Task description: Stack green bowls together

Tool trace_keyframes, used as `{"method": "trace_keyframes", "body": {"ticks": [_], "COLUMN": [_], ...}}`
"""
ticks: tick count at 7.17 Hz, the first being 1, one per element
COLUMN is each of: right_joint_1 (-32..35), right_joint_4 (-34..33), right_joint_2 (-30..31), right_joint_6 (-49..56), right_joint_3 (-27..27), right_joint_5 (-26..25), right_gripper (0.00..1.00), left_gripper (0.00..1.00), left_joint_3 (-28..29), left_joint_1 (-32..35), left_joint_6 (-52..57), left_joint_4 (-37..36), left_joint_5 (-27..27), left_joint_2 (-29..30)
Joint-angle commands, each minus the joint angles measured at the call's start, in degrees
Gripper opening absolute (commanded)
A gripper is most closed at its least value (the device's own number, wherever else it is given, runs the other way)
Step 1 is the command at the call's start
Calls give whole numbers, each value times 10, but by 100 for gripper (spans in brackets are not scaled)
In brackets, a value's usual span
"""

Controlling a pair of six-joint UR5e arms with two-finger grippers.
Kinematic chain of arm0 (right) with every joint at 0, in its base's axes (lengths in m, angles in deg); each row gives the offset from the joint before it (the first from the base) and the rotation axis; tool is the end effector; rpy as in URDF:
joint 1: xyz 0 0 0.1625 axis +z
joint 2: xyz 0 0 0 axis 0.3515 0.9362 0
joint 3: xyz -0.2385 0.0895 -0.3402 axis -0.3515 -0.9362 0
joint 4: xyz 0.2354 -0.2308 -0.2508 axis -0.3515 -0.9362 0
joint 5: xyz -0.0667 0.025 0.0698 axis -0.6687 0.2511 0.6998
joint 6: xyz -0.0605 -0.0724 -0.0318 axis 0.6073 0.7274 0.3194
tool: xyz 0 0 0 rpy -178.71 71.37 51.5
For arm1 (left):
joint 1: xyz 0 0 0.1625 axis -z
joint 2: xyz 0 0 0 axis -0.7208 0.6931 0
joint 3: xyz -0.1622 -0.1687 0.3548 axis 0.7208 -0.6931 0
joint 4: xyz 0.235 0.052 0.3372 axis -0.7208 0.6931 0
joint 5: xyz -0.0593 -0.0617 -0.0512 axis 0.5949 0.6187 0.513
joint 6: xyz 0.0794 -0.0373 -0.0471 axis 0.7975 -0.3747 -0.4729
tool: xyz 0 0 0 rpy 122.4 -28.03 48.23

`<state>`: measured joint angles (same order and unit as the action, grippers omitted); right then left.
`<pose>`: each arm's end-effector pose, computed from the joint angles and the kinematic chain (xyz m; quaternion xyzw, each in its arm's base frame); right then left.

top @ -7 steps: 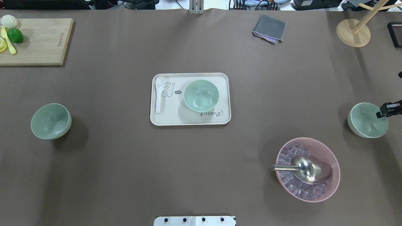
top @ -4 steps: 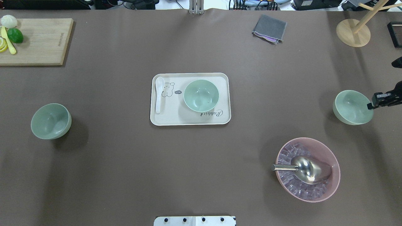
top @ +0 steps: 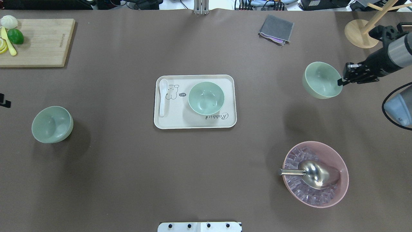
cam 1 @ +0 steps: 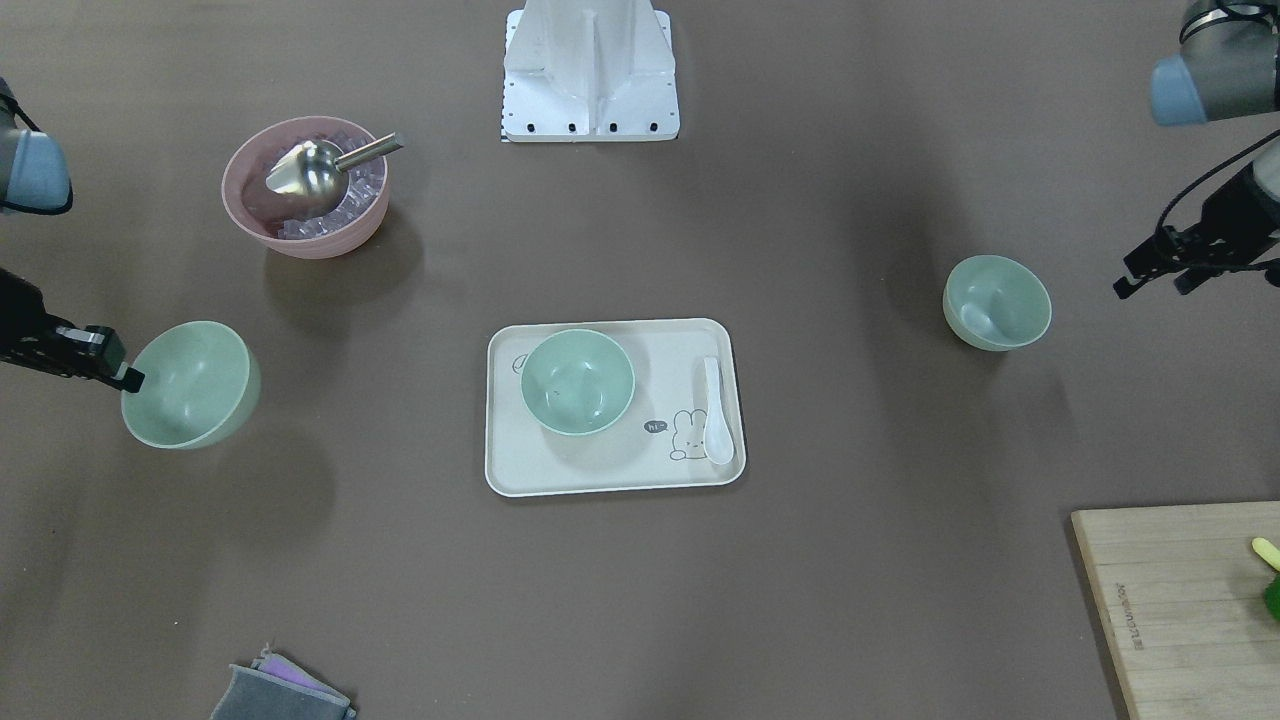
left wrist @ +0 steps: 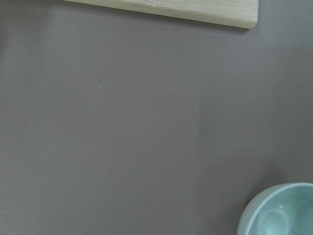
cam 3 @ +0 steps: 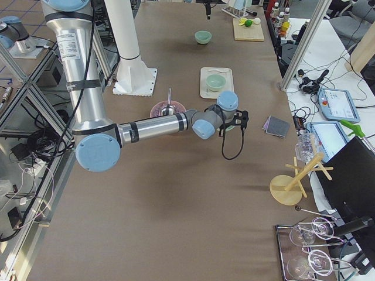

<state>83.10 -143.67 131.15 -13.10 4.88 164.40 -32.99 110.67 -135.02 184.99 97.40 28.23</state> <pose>-0.2178 -0.5480 0.4589 -0.0034 -0.5151 0.0869 0.8527 0.1440 -0.4615 0.5763 0.0278 0.4366 -0.0739 0.8962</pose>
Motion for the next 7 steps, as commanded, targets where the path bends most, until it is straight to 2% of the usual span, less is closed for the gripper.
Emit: {"method": "trace_keyframes", "body": {"ticks": [1,2,3,4,5,7], "right_joint_1": [-61,-76,-77,-92,-114,-159], "right_joint_4": [0,-9,-72,-109,-112,-112], "right_joint_2": [-75,-102,-144,-156,-159,-188], "right_joint_6": [-112,-141,-147,-147,-151,-196], "right_joint_3": [1,0,3,23,31,32], "right_joint_5": [-39,-48,-53,-68,-90,-132], "right_gripper": [0,0,0,0,0,0], "left_gripper": [88,77,49,0,0,0], "left_joint_3": [5,11,13,12,16,11], "left_joint_1": [-87,-105,-116,-119,-119,-116], "left_joint_6": [-53,-53,-53,-55,-53,-56], "left_joint_4": [3,3,3,2,-2,-50], "left_joint_5": [-53,-53,-53,-48,-44,29], "left_joint_2": [25,25,25,25,33,94]}}
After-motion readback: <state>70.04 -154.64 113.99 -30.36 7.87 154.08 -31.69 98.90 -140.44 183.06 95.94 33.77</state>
